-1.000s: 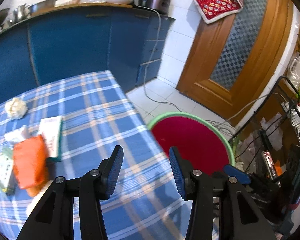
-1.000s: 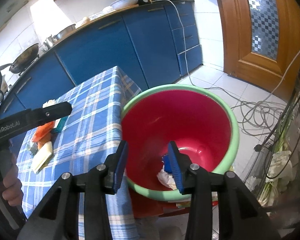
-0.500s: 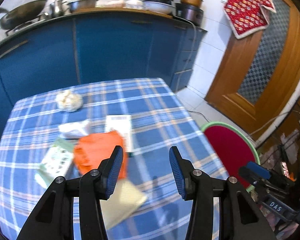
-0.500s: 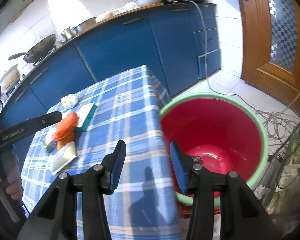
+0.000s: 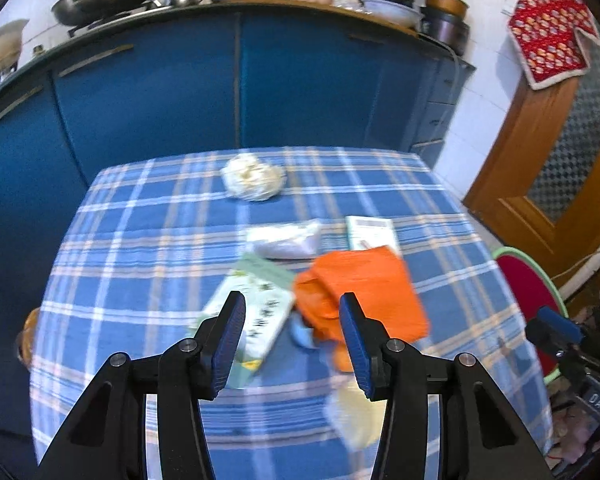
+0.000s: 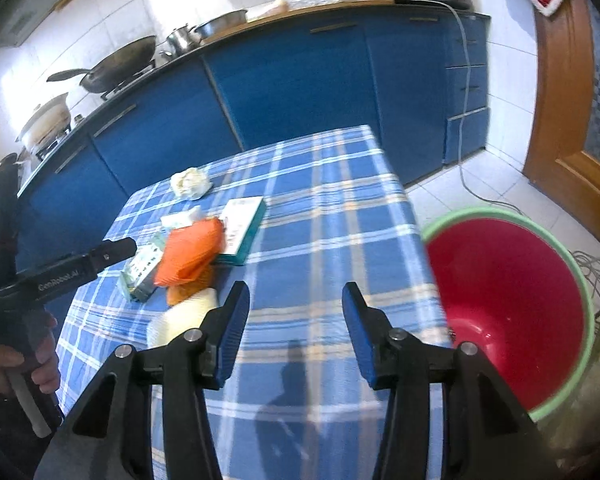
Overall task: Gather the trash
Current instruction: 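Move both open tools back toward the orange mesh bag on the table, then grasp the green printed box with the left tool while the right tool grasps the orange mesh bag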
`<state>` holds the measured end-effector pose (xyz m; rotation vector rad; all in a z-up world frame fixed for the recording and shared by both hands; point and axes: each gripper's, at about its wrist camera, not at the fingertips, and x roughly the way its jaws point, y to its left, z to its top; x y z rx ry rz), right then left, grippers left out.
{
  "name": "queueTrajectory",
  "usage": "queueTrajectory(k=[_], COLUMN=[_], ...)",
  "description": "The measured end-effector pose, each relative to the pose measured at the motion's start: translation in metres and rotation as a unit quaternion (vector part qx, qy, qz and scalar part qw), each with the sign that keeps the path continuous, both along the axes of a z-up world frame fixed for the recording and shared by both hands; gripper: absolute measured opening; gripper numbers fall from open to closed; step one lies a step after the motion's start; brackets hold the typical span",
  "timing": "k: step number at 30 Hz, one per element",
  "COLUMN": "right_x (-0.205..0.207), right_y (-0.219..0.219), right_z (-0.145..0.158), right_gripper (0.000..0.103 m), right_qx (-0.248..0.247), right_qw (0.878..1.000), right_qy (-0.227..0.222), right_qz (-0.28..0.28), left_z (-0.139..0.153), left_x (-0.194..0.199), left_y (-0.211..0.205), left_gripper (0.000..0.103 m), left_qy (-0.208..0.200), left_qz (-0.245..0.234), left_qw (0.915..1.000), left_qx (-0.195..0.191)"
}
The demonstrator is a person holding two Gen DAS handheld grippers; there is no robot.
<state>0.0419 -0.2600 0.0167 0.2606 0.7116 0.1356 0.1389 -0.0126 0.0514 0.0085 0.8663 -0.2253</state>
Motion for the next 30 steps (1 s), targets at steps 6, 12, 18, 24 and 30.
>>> queueTrajectory(k=[6, 12, 18, 24, 30], right_x=[0.017, 0.033, 0.054, 0.074, 0.087], right_y=[0.024, 0.049, 0.074, 0.091, 0.102], right_z=[0.003, 0.003, -0.001, -0.011, -0.021], right_gripper=[0.053, 0.057, 0.057, 0.057, 0.057], right_qx=[0.004, 0.013, 0.009, 0.001, 0.001], right_qw=[1.0, 0.999, 0.999, 0.998, 0.997], right_qy=[0.007, 0.014, 0.026, 0.044, 0.063], right_qz=[0.016, 0.03, 0.045, 0.05, 0.05], left_z=[-0.016, -0.038, -0.049, -0.063, -0.062], left_x=[0.013, 0.023, 0.034, 0.045, 0.049], left_y=[0.018, 0.019, 0.021, 0.022, 0.025], left_gripper=[0.061, 0.063, 0.069, 0.069, 0.068], left_qy=[0.024, 0.056, 0.067, 0.079, 0.077], left_qz=[0.002, -0.02, -0.033, -0.034, -0.03], left_qw=[0.9995, 0.9974, 0.9967, 0.9963, 0.9964], left_qx=[0.021, 0.04, 0.029, 0.009, -0.017])
